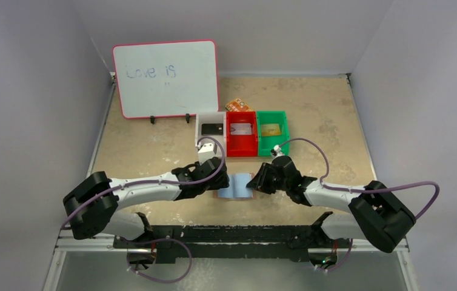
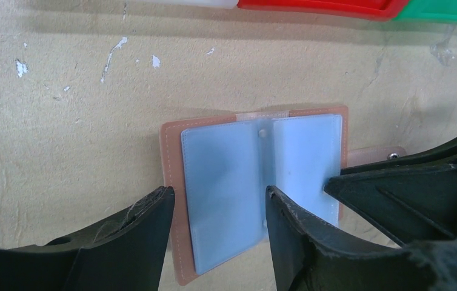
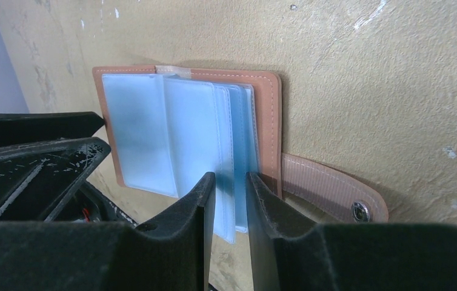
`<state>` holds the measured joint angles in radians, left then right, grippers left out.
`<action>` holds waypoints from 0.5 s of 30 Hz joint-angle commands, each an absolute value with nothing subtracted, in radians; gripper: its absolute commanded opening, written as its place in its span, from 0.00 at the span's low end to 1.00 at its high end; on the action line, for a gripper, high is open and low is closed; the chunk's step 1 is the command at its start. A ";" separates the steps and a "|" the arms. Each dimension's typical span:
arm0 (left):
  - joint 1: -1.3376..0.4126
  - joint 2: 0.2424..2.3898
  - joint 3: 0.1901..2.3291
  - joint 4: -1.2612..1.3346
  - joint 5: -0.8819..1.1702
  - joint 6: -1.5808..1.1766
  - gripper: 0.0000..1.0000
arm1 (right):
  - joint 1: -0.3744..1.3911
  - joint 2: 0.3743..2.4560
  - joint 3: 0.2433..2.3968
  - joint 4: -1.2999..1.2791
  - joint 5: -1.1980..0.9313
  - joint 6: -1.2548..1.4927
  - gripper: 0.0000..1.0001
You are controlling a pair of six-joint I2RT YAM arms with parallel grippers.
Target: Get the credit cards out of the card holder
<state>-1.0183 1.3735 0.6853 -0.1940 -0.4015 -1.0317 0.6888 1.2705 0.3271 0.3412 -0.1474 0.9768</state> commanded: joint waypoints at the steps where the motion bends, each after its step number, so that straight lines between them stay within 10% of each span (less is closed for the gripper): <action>1: -1.026 1.360 0.719 -0.166 -0.409 -1.019 0.57 | 0.692 1.278 0.335 0.285 -0.098 0.971 0.29; 15: -1.070 1.373 0.775 -0.291 -0.542 -1.061 0.59 | 0.692 1.288 0.347 0.284 -0.097 0.967 0.29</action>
<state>-1.0500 1.3811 0.7265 -0.2897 -0.4931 -1.0412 0.6888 1.2705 0.3271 0.3408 -0.1452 0.9768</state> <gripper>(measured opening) 0.587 0.285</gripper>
